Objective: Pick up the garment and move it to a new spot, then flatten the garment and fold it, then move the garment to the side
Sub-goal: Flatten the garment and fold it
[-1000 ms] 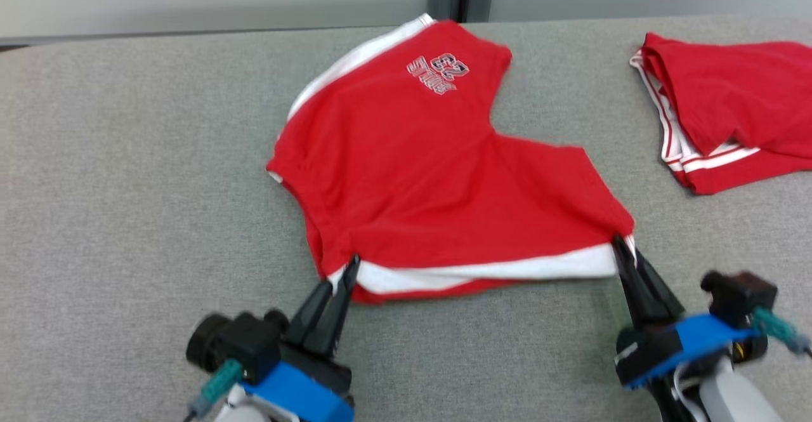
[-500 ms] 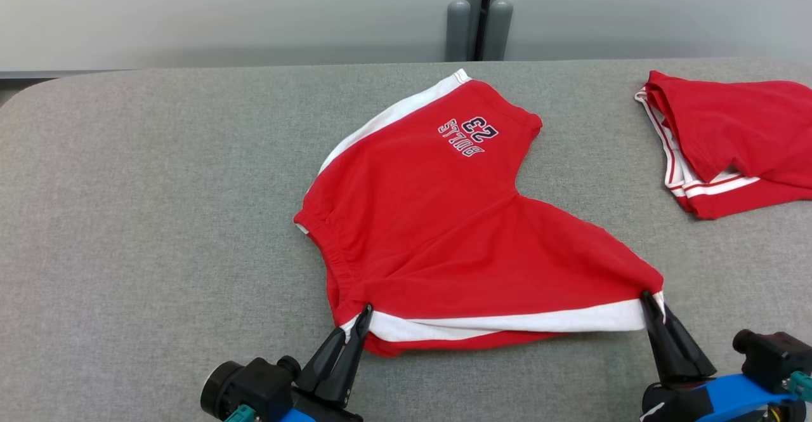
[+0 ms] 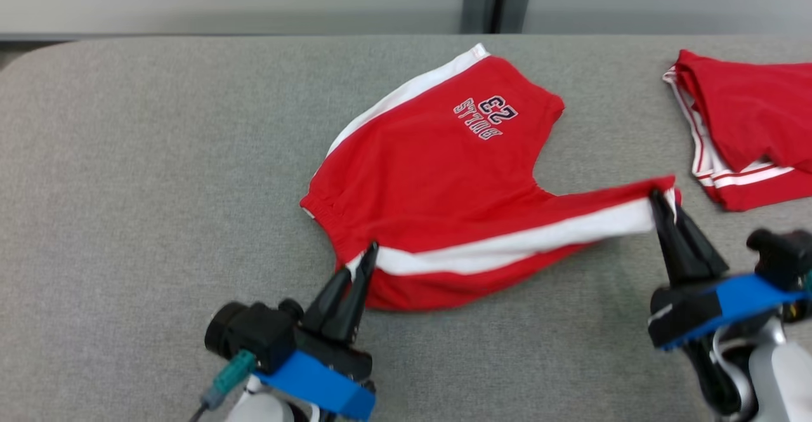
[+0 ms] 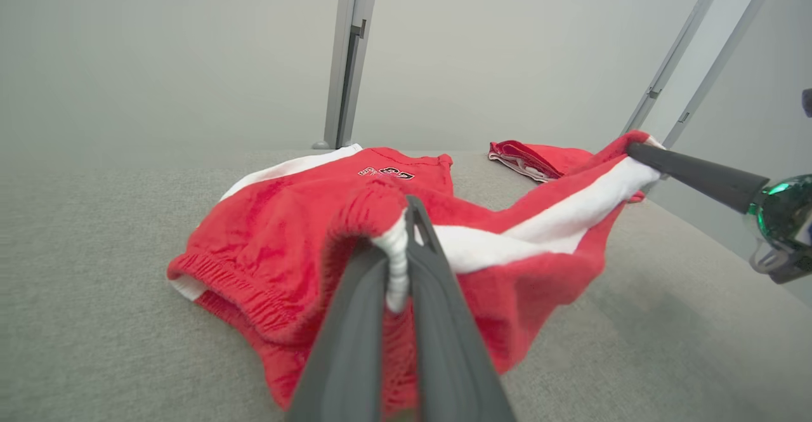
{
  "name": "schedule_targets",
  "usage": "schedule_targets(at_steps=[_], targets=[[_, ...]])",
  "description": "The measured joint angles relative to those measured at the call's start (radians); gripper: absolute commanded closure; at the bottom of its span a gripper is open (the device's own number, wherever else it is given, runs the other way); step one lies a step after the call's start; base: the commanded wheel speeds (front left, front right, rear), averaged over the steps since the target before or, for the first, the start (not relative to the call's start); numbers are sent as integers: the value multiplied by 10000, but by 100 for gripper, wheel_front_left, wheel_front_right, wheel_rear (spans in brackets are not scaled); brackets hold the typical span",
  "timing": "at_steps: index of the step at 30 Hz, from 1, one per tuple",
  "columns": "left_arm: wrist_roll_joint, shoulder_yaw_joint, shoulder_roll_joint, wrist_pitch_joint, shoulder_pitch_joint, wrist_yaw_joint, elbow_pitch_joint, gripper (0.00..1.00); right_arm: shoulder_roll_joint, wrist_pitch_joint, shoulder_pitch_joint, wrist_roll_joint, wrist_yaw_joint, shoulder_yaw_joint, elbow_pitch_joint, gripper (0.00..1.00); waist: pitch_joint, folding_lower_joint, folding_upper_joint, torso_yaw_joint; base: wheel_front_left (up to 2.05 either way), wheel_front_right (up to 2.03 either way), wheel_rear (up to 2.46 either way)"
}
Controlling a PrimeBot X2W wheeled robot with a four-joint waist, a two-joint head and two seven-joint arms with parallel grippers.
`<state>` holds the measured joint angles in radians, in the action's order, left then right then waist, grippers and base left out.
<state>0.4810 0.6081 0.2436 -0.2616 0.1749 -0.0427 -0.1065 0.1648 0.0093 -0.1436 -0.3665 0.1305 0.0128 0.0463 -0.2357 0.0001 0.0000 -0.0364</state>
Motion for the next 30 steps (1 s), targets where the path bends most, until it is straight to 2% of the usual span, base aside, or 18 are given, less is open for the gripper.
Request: schedule_targets(at_steps=[9,20,25,30], targets=[[-90,-732,-408,0,1476,-288,-510,100,702,556,-2845,169,2,533,1035,100,-998,2,0,-406,0,0,0],[-270,-1467,-1158,0,3210,-679,-1419,100,1187,1202,-6396,529,2,1273,3313,100,-2307,2,0,-1065,0,0,0],[-320,-1747,-1494,0,3725,-786,-1845,100,1181,1200,-7796,802,2,1649,4518,100,-2808,1,0,-1420,0,0,0],[-336,-1921,-1695,0,3920,-815,-2228,100,901,1124,-8821,1037,2,1868,5800,100,-3177,1,0,-1620,0,0,0]])
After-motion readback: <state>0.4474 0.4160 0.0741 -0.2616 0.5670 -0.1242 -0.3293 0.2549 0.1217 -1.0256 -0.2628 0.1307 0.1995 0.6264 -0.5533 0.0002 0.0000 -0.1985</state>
